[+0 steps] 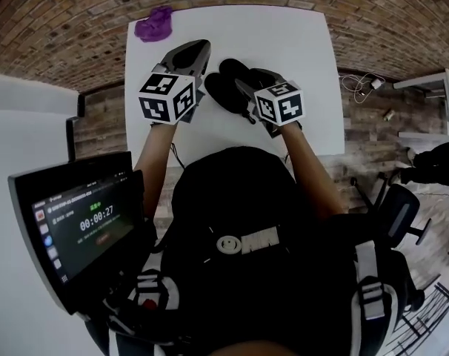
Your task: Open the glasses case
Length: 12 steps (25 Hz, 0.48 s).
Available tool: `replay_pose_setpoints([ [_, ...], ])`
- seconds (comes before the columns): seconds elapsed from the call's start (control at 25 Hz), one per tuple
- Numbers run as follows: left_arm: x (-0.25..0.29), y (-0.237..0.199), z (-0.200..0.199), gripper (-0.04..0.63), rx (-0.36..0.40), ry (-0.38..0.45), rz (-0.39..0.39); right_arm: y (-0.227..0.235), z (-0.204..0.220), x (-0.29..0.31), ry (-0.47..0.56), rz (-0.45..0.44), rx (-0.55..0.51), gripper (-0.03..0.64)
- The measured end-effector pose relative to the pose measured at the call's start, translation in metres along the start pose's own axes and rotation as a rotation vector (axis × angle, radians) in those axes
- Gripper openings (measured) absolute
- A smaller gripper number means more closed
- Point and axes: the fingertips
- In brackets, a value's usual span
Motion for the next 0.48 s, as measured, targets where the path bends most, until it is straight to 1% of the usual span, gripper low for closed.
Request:
replay_pose_setpoints([
  [0.12,-0.015,0.009,-0.01,0.005,0.031,0.046,-0.008,-0.008,-0.069,-0.044,0.297,0.061,-0.055,0.189],
  [0.2,-0.031,0.021,-0.015,0.005,0.061,0.073,-0.018,-0.019,-0.105,-0.083,0.488,0.132,-0.13,0.189],
  [0.24,-0.037,0.028,-0.017,0.005,0.072,0.084,-0.021,-0.024,-0.117,-0.101,0.559,0.172,-0.168,0.189],
  [0.32,-0.045,0.042,-0.016,0.005,0.073,0.099,-0.015,-0.031,-0.126,-0.13,0.642,0.236,-0.218,0.189],
  [0.36,-0.047,0.049,-0.015,0.005,0.065,0.103,-0.007,-0.035,-0.126,-0.141,0.661,0.245,-0.228,0.072],
  [0.4,-0.05,0.056,-0.013,0.005,0.057,0.106,0.002,-0.041,-0.123,-0.149,0.671,0.238,-0.232,0.002],
  [0.48,-0.056,0.069,-0.009,0.005,0.048,0.111,0.02,-0.052,-0.115,-0.159,0.672,0.215,-0.233,0.002],
])
Point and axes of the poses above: the fingertips, and each gripper's own axes: x forward along the fingers, y to its right, z out of its underside, and after that the axes turned 4 degrees about y, right-handed
